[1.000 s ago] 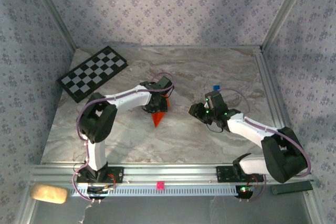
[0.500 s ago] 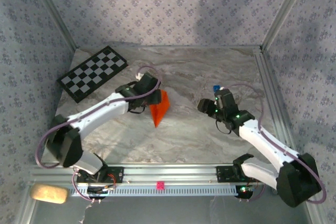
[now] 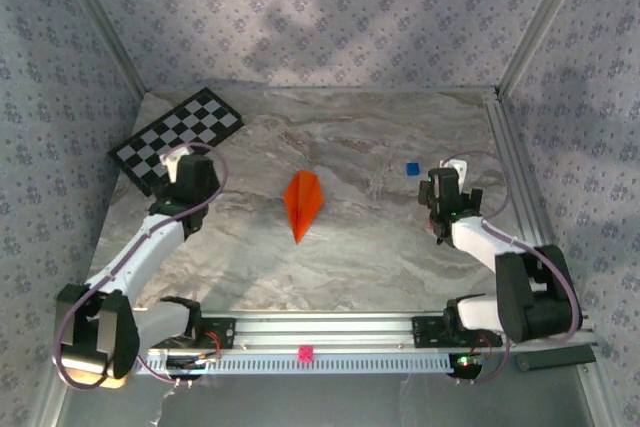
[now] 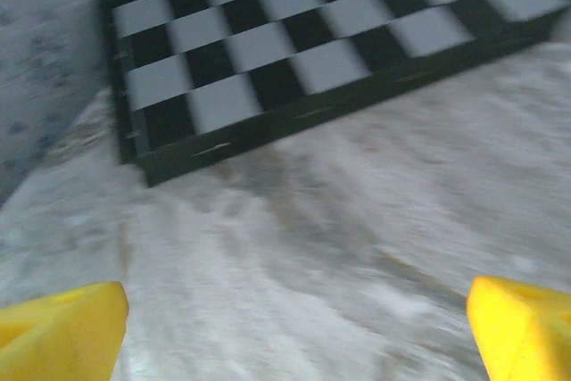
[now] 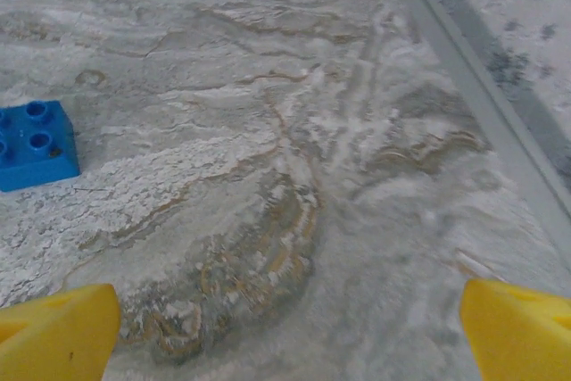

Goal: Fold a paper plane with a square sheet of paper (pick it up from the middle)
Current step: Reset both arms

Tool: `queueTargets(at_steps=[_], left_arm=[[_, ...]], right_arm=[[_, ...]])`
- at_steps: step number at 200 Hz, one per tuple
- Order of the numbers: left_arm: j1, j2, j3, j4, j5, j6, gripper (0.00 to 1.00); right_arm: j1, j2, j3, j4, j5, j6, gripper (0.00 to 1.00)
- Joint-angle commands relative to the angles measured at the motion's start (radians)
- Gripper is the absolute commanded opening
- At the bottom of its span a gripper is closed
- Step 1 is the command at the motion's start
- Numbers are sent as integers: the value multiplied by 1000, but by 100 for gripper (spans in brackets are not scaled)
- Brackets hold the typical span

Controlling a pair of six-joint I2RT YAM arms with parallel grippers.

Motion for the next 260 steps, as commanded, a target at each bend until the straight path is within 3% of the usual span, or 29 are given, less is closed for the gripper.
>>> queueTargets(at_steps=[1,32,67,86,98,106,129,161,174,188,260], left_arm=[[59,19,-54,186,-34,100,98],[115,117,-105,339,106,174,98],[124,190,-184,610,181,225,96],[126,233,-228,767,226,282,95],[129,251,-203,754,281,325,94],[129,264,-205,775,336,363,94],[140,282,-201,802,421,405,92],[186,413,-328,1177,436,371,95],[211,384,-299,1064,462,343,95],[249,393,-297,1078,484,303,98],[202,400,-263,1025,444,352,100]], right_arm=[[-13,63,-1,272,-150,-142,98],[-28,128,-30,415,-288,-332,96],[-171,90,-144,577,-512,-240,96],[-180,204,-164,733,-490,-220,100],[-186,175,-98,555,-436,-186,100],[-209,194,-104,607,-472,-170,100],[-196,185,-104,587,-420,-172,100],[-205,185,-103,587,-437,-167,100],[-205,186,-104,589,-437,-167,100],[-203,185,-103,590,-438,-168,100],[-206,185,-103,588,-440,-167,100]])
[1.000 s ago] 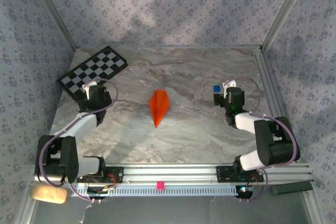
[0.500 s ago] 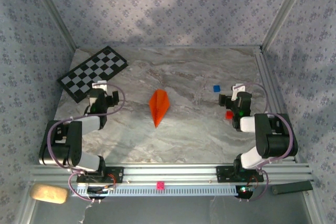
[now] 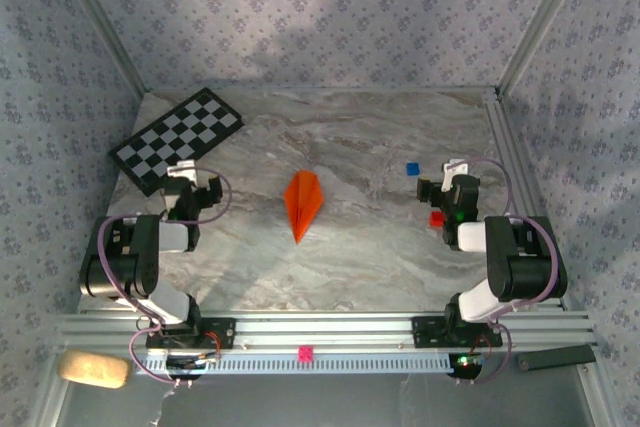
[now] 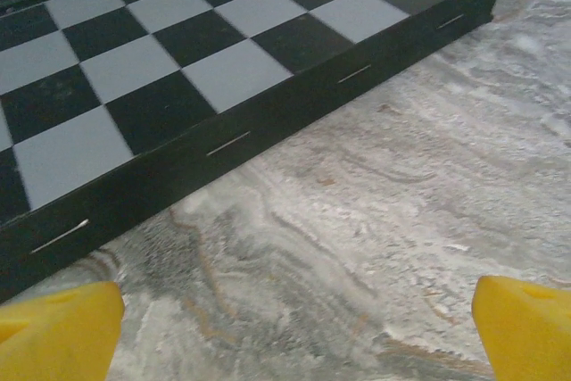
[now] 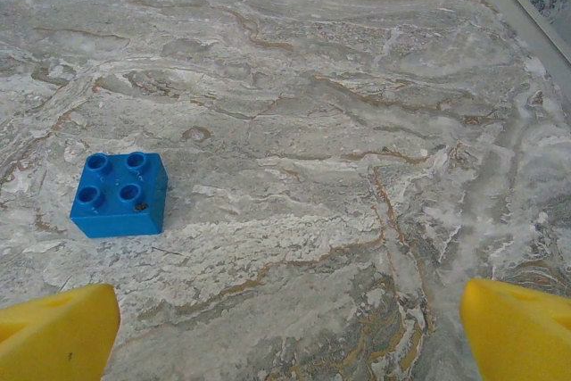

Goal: Fold a paper plane with a square sheet of paper (pick it up from the middle)
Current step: Reset both arms

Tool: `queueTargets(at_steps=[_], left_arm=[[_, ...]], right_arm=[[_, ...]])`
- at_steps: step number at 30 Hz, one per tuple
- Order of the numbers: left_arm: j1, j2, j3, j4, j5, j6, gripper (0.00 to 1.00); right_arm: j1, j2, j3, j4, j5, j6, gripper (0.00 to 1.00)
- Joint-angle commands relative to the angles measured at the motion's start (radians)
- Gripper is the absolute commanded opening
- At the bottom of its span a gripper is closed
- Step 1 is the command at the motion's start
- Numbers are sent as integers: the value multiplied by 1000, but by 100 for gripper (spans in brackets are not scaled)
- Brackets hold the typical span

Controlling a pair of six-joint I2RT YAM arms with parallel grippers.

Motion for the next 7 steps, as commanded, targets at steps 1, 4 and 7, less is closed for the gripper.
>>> queueTargets(at_steps=[1,4,7], left_arm=[[-7,-3,32,16,11,19,100],[-7,-4,32,16,10,18,100],[-7,-4,32,16,10,18,100]], right_arm=[[-6,-2,23,17,-2,16,100],[-6,-2,23,15,-3,16,100],[-6,-2,23,17,-3,16,100]])
